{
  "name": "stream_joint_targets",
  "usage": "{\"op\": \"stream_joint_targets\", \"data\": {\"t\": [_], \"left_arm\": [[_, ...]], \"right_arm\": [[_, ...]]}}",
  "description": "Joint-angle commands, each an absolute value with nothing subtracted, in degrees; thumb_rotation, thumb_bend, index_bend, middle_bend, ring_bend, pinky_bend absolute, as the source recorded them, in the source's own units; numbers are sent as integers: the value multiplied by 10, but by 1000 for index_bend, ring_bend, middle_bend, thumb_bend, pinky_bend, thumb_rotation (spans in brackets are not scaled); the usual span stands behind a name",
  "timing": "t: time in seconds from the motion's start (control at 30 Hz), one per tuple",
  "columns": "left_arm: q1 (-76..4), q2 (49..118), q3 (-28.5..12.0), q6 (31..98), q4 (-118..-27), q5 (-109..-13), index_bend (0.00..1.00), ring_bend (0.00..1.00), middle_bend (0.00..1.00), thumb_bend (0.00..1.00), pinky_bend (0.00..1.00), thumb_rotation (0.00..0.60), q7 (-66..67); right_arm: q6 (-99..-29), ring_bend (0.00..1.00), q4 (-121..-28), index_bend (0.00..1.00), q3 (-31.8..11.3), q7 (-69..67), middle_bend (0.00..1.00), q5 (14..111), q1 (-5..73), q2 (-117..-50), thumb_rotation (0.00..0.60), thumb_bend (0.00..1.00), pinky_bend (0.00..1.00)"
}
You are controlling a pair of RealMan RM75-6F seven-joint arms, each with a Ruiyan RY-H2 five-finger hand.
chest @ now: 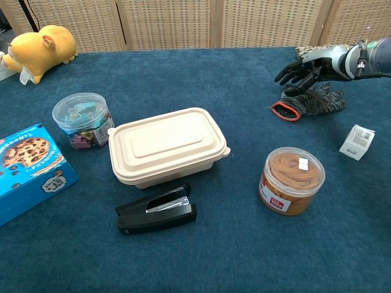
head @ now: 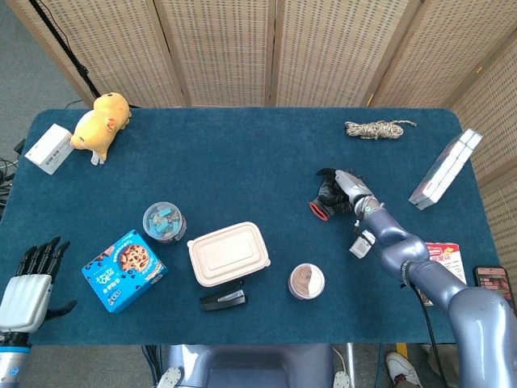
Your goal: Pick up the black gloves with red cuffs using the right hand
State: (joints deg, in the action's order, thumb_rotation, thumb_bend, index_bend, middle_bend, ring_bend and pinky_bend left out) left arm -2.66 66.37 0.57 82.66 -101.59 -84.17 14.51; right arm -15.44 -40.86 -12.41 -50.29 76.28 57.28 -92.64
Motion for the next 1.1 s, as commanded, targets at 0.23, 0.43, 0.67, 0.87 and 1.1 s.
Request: {"op": "stream_joint_targets", "data": {"t": [0.23, 0.43, 0.67, 0.87, 1.1], "left_arm": [[-27, 665, 8, 826, -1016, -843, 0, 0, 0, 68, 0, 600, 149], [-27, 667, 11, 827, -1016, -847, 0, 0, 0, 68, 0, 600, 151], [-28, 669, 15, 827, -1015, -854, 0, 0, 0, 68, 0, 600, 157], [-28, 671, 16, 826, -1015, -855, 0, 0, 0, 68, 0, 600, 161], [-29, 669, 17, 826, -1016, -855, 0, 0, 0, 68, 0, 600, 161]], "right_arm": [[-81, 20, -425, 151, -121, -484, 131, 747, 569, -890, 600, 492, 21], [-67, 20, -462, 170, -125, -456, 138, 728, 544, -847, 600, 492, 35], [-73, 21, -546, 177, -127, -421, 141, 712, 505, -786, 600, 492, 45], [-155, 0, -612, 70, -134, -377, 12, 737, 478, -765, 600, 484, 8], [-273, 0, -593, 0, -111, -259, 0, 780, 471, -802, 600, 426, 0]]}}
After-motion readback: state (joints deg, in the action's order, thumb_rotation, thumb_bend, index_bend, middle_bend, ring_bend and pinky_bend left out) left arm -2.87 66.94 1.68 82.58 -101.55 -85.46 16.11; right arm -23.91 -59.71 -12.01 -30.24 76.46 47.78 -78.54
